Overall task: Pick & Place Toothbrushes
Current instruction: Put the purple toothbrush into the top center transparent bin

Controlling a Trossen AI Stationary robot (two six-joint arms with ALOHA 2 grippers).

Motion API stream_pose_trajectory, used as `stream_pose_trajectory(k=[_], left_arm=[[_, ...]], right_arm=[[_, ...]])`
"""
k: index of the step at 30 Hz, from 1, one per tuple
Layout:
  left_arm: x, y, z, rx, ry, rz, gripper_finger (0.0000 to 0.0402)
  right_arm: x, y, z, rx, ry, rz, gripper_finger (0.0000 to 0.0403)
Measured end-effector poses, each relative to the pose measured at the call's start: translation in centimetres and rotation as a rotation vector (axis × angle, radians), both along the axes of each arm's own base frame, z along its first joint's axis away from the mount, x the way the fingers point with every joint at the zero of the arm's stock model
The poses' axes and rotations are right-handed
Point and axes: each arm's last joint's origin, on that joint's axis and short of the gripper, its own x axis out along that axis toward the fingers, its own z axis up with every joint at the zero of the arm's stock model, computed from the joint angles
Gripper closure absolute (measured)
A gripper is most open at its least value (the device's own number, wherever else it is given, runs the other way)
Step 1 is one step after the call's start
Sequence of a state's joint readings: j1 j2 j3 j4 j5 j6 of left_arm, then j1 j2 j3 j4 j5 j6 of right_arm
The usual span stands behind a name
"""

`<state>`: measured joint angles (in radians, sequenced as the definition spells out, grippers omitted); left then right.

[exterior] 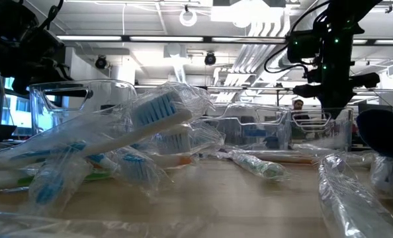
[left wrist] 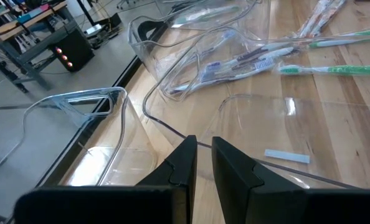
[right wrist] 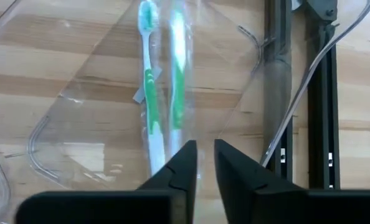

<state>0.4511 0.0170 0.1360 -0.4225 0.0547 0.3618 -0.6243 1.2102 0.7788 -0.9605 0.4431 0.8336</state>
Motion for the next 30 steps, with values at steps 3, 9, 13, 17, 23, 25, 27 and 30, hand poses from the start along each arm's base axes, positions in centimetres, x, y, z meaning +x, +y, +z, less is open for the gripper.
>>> stream_pose_trajectory(k=[3, 9, 13, 17, 23, 25, 27, 30], left_arm=[[0.0, 0.0, 0.0, 0.000, 0.000, 0.000, 0.0355], [0.0, 0.0, 0.0, 0.000, 0.000, 0.000, 0.0355], [0.0, 0.0, 0.0, 0.000, 0.000, 0.000, 0.0355], [0.0, 0.0, 0.0, 0.000, 0.000, 0.000, 0.0355], [0.0, 0.0, 0.0, 0.000, 0.000, 0.000, 0.0355], [0.0, 0.0, 0.0, 0.000, -0.001, 0.000, 0.0355], [0.0, 0.0, 0.0, 0.000, -0.001, 0.000, 0.0355], [0.0, 0.0, 0.0, 0.000, 0.000, 0.000, 0.0355]], right_arm=[[0.1, 0.0, 0.0, -0.001, 0.008, 0.031, 0.0321], [0.2, -0.2, 0.2, -0.015, 0.008, 0.082, 0.0317], [0.1, -0.1, 0.7, -0.043, -0.008, 0.131, 0.0345], [-0.1, 0.2, 2.1, -0.088, -0.048, 0.166, 0.0383], [0.4, 1.3, 4.7, -0.151, -0.206, 0.333, 0.0398], [0.8, 1.8, 5.4, -0.148, -0.285, 0.457, 0.0400], [1.3, 2.5, 6.0, -0.139, -0.366, 0.603, 0.0400], [2.2, 3.6, 6.6, -0.104, -0.477, 0.820, 0.0399]])
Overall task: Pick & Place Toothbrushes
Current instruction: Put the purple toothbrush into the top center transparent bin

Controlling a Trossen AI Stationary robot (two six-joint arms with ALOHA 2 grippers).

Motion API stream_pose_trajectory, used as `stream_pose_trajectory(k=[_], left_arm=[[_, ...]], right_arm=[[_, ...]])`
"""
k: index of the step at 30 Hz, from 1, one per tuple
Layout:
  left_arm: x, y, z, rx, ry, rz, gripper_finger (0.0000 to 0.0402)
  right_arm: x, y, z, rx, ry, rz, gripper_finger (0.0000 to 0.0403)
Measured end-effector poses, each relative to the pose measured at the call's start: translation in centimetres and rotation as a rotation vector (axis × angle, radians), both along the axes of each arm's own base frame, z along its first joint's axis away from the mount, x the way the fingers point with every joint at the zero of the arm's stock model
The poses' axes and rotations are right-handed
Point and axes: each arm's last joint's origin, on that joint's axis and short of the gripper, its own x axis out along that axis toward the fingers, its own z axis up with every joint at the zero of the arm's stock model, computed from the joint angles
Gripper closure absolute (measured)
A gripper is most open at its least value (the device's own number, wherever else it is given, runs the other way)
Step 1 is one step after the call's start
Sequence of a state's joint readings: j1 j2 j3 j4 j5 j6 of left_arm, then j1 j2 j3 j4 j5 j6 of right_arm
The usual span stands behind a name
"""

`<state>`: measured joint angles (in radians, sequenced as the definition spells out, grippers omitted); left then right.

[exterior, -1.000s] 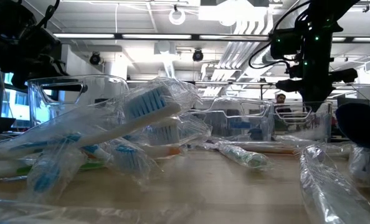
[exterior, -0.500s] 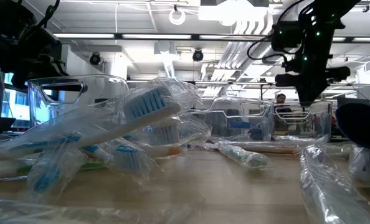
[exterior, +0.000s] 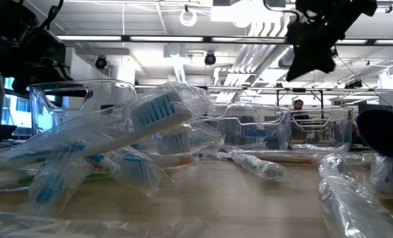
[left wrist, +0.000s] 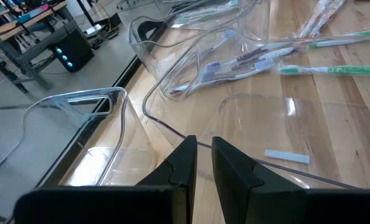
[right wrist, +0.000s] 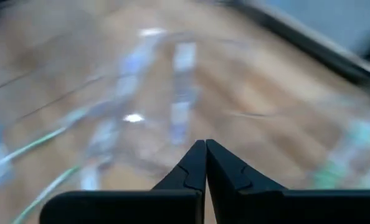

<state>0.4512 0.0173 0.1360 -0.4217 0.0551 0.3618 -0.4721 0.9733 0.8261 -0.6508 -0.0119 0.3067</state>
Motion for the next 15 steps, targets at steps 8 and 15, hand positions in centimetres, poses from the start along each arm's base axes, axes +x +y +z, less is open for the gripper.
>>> stream_pose_trajectory(k=[8, 15], left_arm=[[0.0, 0.0, 0.0, 0.000, 0.000, 0.000, 0.0355], [0.0, 0.0, 0.0, 0.000, 0.000, 0.000, 0.0355]], right_arm=[[1.2, 2.4, 0.4, 0.062, -0.078, 0.262, 0.0400], [1.5, 3.2, 0.4, 0.060, -0.074, 0.306, 0.0399]])
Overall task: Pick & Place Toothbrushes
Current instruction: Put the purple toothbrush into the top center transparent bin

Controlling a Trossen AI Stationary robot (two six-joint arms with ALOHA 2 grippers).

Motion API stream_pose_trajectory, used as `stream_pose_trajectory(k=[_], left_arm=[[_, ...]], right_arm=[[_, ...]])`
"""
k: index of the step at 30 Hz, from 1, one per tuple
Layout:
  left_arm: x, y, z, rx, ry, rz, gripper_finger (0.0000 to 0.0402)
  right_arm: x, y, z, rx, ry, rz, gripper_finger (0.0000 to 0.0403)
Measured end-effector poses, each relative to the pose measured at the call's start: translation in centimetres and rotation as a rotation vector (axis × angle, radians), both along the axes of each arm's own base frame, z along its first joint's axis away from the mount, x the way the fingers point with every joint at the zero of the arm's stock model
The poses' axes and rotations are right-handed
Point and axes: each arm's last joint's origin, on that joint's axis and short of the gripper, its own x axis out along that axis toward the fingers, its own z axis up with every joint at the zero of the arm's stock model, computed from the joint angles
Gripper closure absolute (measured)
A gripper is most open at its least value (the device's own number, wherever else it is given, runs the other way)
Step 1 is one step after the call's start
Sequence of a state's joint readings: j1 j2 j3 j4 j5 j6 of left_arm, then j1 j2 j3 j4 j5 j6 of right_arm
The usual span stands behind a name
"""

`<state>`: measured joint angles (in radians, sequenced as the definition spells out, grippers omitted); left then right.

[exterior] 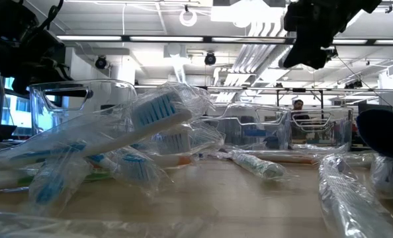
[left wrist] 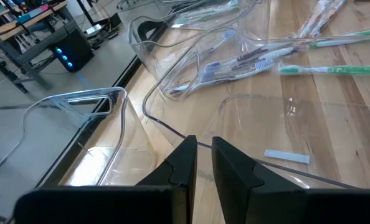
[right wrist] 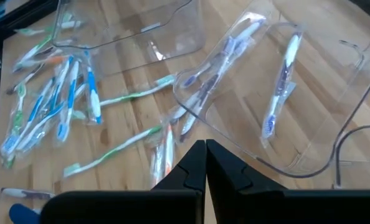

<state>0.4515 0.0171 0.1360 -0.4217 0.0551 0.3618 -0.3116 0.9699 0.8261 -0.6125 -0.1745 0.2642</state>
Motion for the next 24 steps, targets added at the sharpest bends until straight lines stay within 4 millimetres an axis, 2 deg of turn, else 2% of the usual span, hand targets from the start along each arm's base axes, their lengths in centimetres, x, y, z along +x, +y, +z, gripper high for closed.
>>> stream_pose_trajectory(k=[18, 21, 24], left_arm=[[0.1, 0.0, 0.3, 0.009, -0.025, -0.008, 0.0355], [-0.1, -0.1, 0.9, 0.008, -0.036, -0.030, 0.0355], [-0.3, -0.4, 2.5, 0.024, -0.095, -0.074, 0.0355]], right_arm=[[0.1, 0.2, 0.0, 0.001, -0.002, 0.018, 0.0400], [0.1, 0.1, 0.1, -0.041, -0.005, 0.015, 0.0400], [0.2, -0.1, 0.1, -0.088, -0.001, -0.030, 0.0400]])
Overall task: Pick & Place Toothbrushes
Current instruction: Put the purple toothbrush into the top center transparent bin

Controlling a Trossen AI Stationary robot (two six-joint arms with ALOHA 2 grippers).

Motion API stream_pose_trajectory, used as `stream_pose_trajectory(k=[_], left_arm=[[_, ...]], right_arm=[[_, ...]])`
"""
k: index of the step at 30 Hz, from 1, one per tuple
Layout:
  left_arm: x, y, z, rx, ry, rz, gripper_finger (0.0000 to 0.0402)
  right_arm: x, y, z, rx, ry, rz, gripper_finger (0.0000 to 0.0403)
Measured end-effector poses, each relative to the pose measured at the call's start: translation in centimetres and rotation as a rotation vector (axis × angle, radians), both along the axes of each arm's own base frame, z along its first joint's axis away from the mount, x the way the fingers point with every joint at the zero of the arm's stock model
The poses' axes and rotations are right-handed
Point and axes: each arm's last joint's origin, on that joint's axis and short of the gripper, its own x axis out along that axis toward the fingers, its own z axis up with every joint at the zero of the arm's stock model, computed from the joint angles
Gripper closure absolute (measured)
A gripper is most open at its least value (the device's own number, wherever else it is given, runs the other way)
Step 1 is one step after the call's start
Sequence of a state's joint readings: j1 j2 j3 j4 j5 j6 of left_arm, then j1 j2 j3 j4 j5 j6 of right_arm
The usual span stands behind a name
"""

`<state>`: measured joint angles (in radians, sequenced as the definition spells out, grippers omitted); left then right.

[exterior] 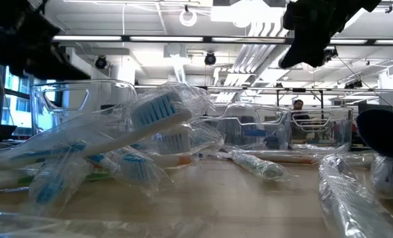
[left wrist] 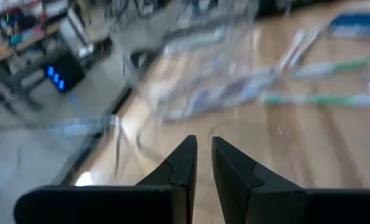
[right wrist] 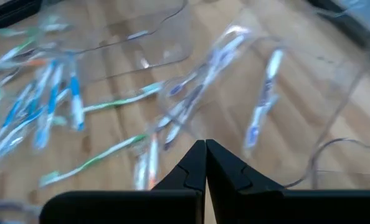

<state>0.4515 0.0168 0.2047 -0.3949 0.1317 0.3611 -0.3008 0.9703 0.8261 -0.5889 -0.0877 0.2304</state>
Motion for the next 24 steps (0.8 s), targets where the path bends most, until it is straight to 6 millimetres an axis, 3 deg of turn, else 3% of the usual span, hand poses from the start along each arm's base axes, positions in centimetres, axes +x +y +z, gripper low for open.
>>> stream_pose_trajectory(k=[6, 13, 18, 24], left_arm=[[-0.5, -0.5, 2.0, 0.015, -0.062, -0.073, 0.0355], [-0.5, -0.6, 2.2, -0.022, -0.083, -0.115, 0.0357], [-0.4, -0.7, 3.1, 0.023, -0.152, -0.139, 0.0389], [-0.4, -0.7, 3.2, 0.059, -0.166, -0.146, 0.0399]], right_arm=[[0.3, -0.3, 0.3, -0.040, -0.030, -0.046, 0.0400], [0.8, -0.2, 0.9, -0.025, -0.122, -0.077, 0.0400], [1.5, 1.6, 0.8, -0.134, -0.095, -0.092, 0.0401], [2.5, 3.7, 0.3, -0.107, -0.098, -0.064, 0.0401]])
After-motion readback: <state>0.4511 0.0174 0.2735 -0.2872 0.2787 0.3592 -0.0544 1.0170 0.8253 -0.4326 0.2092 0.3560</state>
